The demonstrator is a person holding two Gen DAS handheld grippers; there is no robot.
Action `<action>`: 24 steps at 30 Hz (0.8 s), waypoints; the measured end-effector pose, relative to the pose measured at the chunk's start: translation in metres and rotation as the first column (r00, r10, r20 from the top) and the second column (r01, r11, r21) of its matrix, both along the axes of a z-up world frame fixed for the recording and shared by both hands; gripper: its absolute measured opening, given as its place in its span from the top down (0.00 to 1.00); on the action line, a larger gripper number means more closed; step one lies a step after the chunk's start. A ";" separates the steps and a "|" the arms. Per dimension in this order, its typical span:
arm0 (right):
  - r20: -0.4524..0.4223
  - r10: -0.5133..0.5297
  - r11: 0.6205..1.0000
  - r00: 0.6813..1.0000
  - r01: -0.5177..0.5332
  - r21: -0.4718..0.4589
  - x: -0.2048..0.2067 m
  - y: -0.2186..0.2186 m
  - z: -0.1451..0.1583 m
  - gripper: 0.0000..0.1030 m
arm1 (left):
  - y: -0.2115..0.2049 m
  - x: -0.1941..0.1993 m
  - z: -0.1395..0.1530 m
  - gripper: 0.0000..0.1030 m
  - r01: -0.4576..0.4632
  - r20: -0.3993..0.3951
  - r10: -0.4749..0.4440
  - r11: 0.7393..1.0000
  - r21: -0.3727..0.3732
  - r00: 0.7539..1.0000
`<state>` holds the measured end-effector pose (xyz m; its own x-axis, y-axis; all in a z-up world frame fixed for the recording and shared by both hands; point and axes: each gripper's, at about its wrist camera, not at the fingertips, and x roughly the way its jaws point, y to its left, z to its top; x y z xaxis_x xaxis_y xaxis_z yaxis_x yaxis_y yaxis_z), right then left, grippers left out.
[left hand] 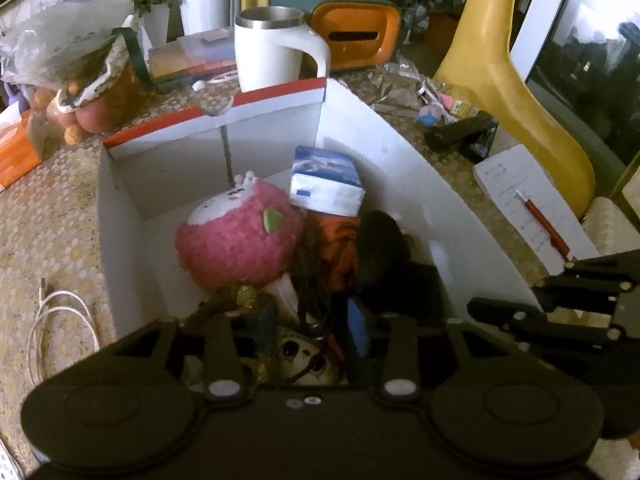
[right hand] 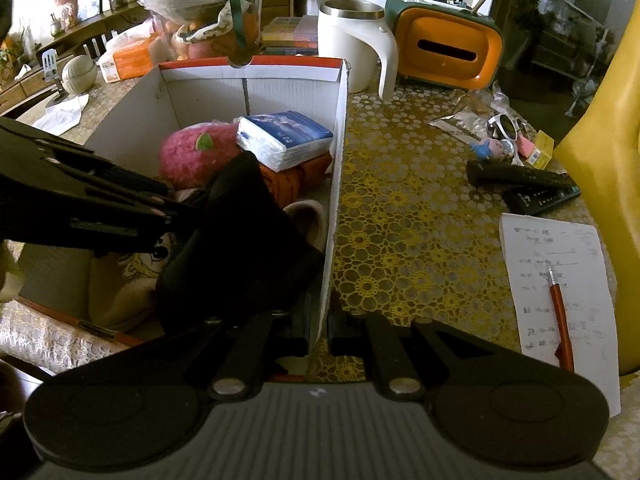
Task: Organize objects
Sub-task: 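Lower the black cable into the box and open the left gripper, then move the left tool back toward the white cable on the table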
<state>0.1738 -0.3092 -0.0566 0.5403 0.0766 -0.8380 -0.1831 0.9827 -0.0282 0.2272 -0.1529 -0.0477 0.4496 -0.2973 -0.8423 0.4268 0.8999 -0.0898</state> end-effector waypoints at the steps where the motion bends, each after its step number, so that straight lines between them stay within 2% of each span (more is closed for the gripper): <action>1: 0.000 -0.001 1.000 1.000 0.001 -0.002 0.000 0.000 0.000 0.93 | 0.002 -0.002 0.002 0.61 0.001 0.003 -0.001 1.000 -0.008 1.000; 14: 0.000 -0.003 1.000 1.000 0.003 -0.016 -0.001 0.003 0.001 0.93 | 0.049 -0.024 0.041 0.58 -0.033 0.076 0.040 0.996 -0.086 0.996; 24: 0.000 -0.002 1.000 1.000 0.002 -0.020 0.000 0.004 0.002 0.93 | 0.116 -0.023 0.068 0.49 -0.140 0.148 0.150 0.987 -0.076 0.978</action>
<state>0.1734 -0.3056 -0.0548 0.5401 0.0584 -0.8396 -0.1812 0.9823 -0.0482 0.2046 -0.0364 0.0201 0.6136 -0.2710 -0.7416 0.3051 0.9477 -0.0938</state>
